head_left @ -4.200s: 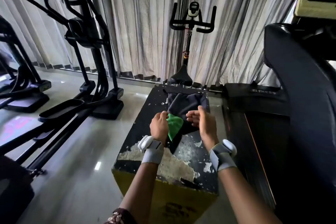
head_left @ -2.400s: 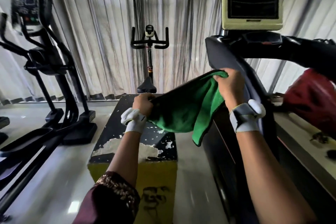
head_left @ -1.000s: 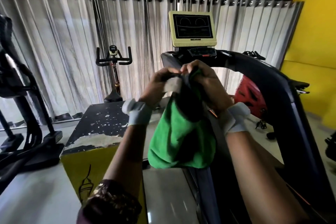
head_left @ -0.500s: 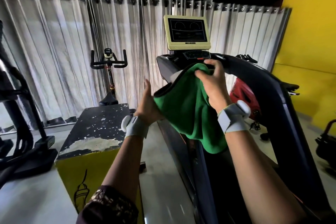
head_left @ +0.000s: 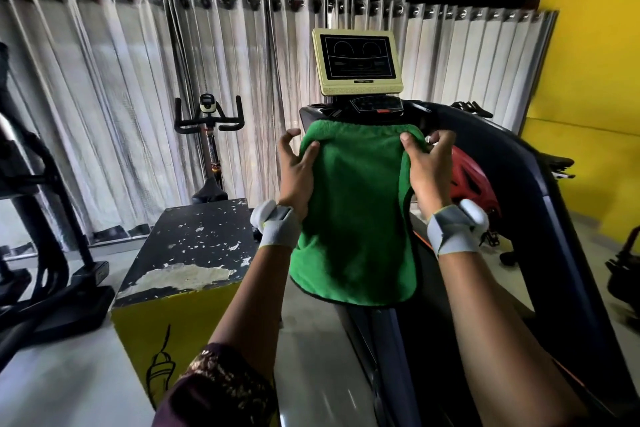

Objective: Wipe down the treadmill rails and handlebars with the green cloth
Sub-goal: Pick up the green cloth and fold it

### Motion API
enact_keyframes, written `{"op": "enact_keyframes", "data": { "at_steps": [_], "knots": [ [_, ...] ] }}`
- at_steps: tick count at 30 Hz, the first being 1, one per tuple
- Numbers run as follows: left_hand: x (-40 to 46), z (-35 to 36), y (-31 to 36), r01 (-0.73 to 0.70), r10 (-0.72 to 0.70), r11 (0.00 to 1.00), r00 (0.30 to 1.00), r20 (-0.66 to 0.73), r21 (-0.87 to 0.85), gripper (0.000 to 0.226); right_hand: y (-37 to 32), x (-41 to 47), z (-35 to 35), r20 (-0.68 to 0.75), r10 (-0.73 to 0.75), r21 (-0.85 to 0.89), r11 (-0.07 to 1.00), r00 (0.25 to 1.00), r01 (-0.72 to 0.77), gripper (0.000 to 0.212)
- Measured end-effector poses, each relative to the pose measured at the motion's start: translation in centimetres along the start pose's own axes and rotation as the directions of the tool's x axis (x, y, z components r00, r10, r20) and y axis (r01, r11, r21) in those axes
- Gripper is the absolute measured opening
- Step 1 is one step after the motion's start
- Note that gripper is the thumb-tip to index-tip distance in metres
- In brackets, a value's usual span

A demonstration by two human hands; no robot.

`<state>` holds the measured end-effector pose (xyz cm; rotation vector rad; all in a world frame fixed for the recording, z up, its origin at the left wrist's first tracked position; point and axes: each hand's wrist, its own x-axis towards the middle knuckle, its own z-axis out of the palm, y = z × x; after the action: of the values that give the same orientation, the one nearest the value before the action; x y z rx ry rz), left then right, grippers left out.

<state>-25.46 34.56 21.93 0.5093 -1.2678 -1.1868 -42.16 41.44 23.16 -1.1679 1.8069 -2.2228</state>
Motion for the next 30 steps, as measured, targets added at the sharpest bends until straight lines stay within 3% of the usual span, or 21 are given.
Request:
{"op": "enact_keyframes", "data": {
  "at_steps": [1,3,5,7,9,11,13,16,18,20,22,23,25,26,27,28,30],
  "knots": [
    [0.0,0.2,0.4,-0.028,0.028,1.000,1.000,-0.015,0.002,0.028,0.0,-0.1,0.1,-0.009,0.040,0.026,0.999,0.999,-0.040,0.038],
    [0.4,0.4,1.1,-0.044,0.044,0.999,0.999,-0.031,-0.015,0.025,-0.3,-0.4,0.2,0.090,0.249,0.146,0.955,0.964,-0.260,0.051],
    [0.8,0.3,1.6,-0.042,0.042,0.999,0.998,-0.036,-0.001,0.024,-0.2,-0.6,-0.1,0.375,0.409,0.194,0.843,0.832,-0.502,0.067],
    [1.2,0.2,1.9,-0.052,0.053,0.998,0.996,-0.075,0.024,0.025,-0.1,-1.2,-0.4,0.600,0.415,0.132,0.792,0.684,-0.596,0.031],
    [1.5,0.0,2.1,-0.035,0.048,0.996,0.987,-0.155,0.087,0.027,0.2,-1.7,-0.3,0.659,0.441,0.039,0.789,0.610,-0.613,0.010],
    [1.9,-0.6,2.1,0.001,0.072,0.947,0.974,-0.216,0.321,0.036,0.5,-1.9,0.2,0.585,0.456,0.025,0.817,0.671,-0.577,0.035],
    [1.9,-1.4,2.0,0.049,0.081,0.819,0.977,-0.198,0.572,0.042,0.9,-1.7,0.6,0.479,0.422,0.114,0.839,0.769,-0.532,0.061],
    [2.5,-2.7,1.4,0.233,-0.086,0.658,0.968,-0.236,0.716,0.049,0.4,-1.9,0.6,0.386,0.405,0.173,0.851,0.829,-0.496,0.065],
    [2.6,-3.4,1.3,0.371,-0.282,0.708,0.929,-0.240,0.601,0.058,0.6,-1.9,0.8,0.297,0.415,0.174,0.862,0.860,-0.476,0.058],
    [1.9,-3.9,1.3,0.489,-0.488,0.846,0.871,-0.058,0.213,0.049,0.8,-1.8,1.0,0.244,0.423,0.212,0.855,0.872,-0.474,0.059],
    [1.4,-4.5,0.6,0.511,-0.492,0.853,0.855,0.164,-0.109,0.029,0.8,-1.6,0.9,0.228,0.445,0.290,0.818,0.866,-0.497,0.057],
    [1.3,-4.8,0.0,0.507,-0.461,0.845,0.852,0.249,-0.172,0.055,1.2,-1.5,0.7,0.232,0.458,0.316,0.798,0.858,-0.512,0.053],
    [0.7,-5.0,-1.0,0.464,-0.408,0.882,0.839,0.359,-0.083,0.093,2.4,-1.5,0.3,0.322,0.438,0.337,0.776,0.839,-0.534,0.054],
    [0.8,-5.2,-1.5,0.448,-0.415,0.894,0.836,0.358,-0.009,0.094,4.3,-1.0,0.4,0.401,0.407,0.337,0.768,0.821,-0.545,0.056],
    [0.6,-5.1,-1.8,0.422,-0.413,0.905,0.845,0.339,0.052,0.084,5.2,-0.9,0.5,0.499,0.423,0.316,0.724,0.756,-0.613,0.053],
    [0.7,-5.1,-2.1,0.410,-0.417,0.908,0.863,0.286,0.086,0.067,5.8,-0.6,0.6,0.494,0.428,0.324,0.717,0.757,-0.617,0.054],
    [0.8,-5.0,-2.4,0.358,-0.386,0.916,0.910,0.150,0.180,0.038,3.4,-1.5,0.1,0.447,0.475,0.298,0.720,0.758,-0.627,0.089]
  ]
}}
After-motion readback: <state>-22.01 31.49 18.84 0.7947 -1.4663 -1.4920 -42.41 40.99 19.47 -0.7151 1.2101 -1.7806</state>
